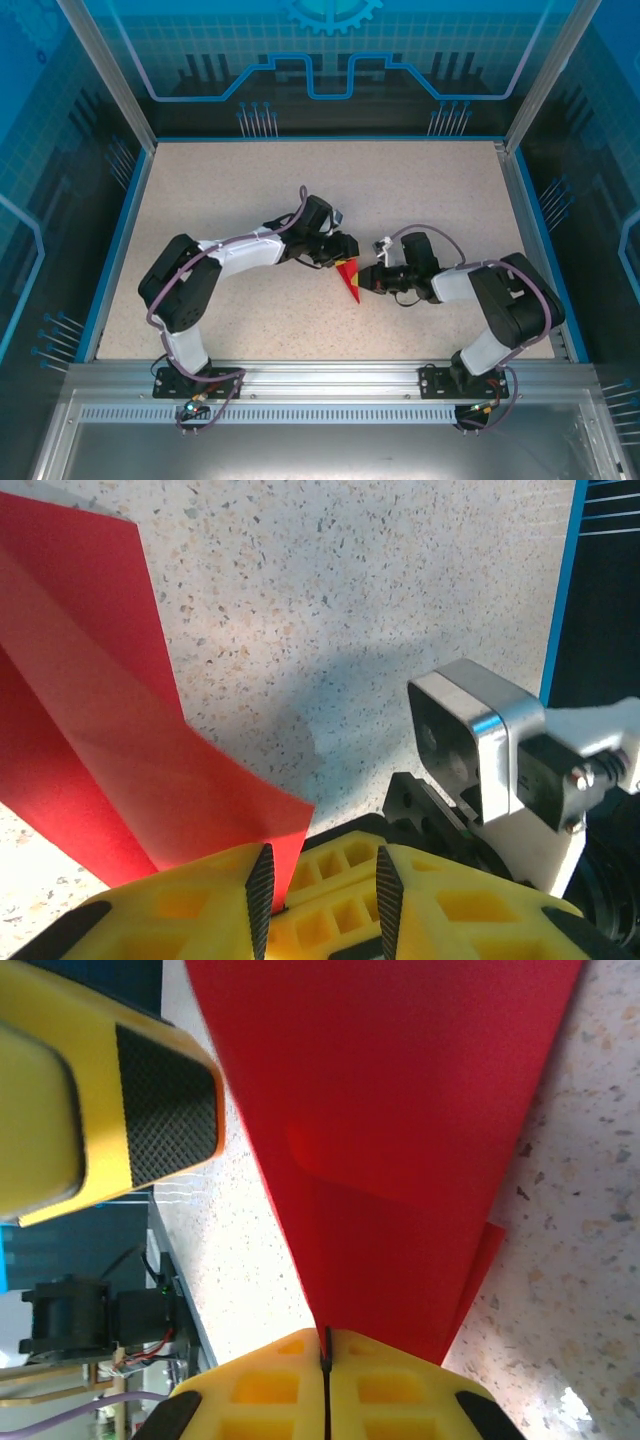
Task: Fold a paper plane with a square sheet of paper (pick it up from the middle)
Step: Fold the wing for the fifth time at the center of the table.
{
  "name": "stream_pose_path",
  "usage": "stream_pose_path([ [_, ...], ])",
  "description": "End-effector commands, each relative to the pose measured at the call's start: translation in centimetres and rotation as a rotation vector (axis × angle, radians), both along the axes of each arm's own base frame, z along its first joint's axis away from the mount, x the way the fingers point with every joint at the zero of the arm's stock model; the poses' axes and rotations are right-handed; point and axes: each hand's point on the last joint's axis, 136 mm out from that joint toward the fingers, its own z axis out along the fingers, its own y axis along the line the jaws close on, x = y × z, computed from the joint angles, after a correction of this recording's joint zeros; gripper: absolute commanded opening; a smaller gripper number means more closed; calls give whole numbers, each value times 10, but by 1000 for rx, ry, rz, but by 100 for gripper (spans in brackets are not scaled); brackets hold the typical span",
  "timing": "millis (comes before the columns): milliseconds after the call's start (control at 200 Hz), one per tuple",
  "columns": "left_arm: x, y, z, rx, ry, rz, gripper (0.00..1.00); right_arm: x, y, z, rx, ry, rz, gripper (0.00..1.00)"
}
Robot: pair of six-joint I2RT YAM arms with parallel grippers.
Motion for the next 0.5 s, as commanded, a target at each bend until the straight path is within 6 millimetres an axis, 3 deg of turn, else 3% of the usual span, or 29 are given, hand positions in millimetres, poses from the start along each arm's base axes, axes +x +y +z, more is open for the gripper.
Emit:
stream_pose_path([
  [0, -4, -3, -8, -13, -1, -37, 35, -1, -4, -2, 67, 82, -11, 7],
  [150, -2, -5, -16, -14, 0, -33, 35, -2, -7, -13, 62, 141, -12, 6],
  [495, -7, -12, -12, -70, -20, -68, 37, -2, -15, -34, 82, 292, -33, 7],
])
